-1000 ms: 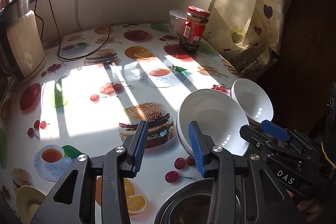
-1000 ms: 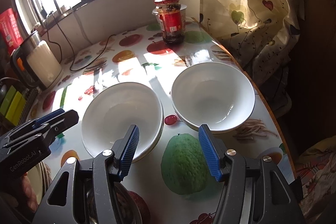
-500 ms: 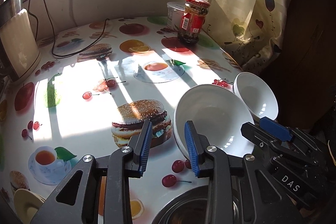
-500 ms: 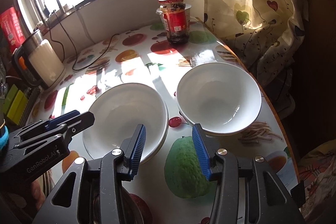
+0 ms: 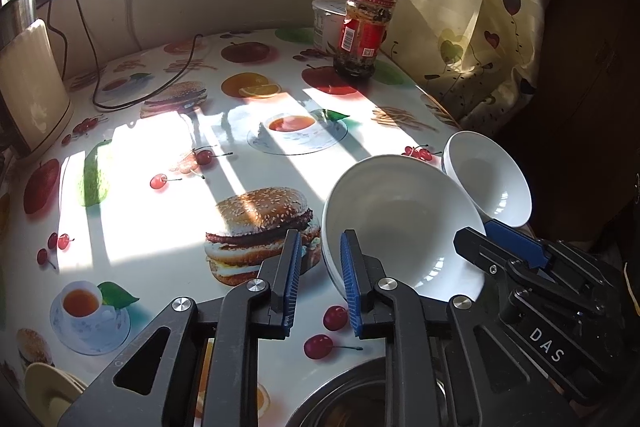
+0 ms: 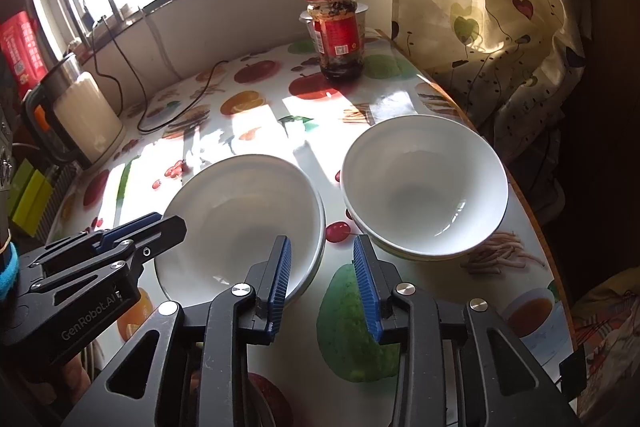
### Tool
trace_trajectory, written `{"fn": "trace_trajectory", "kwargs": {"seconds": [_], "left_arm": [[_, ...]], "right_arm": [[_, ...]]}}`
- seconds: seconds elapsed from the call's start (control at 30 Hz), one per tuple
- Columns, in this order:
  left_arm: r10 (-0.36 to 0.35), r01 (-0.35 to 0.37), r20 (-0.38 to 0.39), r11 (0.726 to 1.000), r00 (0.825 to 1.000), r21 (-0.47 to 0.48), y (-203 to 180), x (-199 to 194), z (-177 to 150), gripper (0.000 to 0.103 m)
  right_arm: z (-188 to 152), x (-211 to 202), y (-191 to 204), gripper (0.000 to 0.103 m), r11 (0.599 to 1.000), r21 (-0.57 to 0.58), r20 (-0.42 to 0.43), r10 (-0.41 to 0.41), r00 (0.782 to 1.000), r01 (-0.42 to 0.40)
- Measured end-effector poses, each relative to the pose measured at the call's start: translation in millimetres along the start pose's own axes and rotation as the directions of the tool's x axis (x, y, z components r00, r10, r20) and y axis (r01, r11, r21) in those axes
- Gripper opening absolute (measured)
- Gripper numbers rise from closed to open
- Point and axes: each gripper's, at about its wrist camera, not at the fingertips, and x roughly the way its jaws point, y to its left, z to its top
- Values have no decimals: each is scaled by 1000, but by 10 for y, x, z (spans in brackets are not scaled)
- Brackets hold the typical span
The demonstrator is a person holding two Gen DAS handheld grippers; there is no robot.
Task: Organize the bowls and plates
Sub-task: 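Grasp the rim of a white bowl with both grippers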
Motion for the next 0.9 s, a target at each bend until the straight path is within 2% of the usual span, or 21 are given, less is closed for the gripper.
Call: {"fn": "trace_trajectory", "kwargs": {"seconds": [0.23,0.5,0.9], "left_arm": [[-1,1,2,1000,1000,16,-50,11,4,11],[-1,1,2,1000,1000,15,-59,12,6,10],[-2,2,2,1000,1000,16,-53,11,3,10]], "right_arm": [[7,6,7,21,1000,-2,4,11,1000,-11],[-3,0,29,15,1000,-8,6,22,1000,-22],[3,1,41,14,1000,-16,7,13,1000,-13]]}}
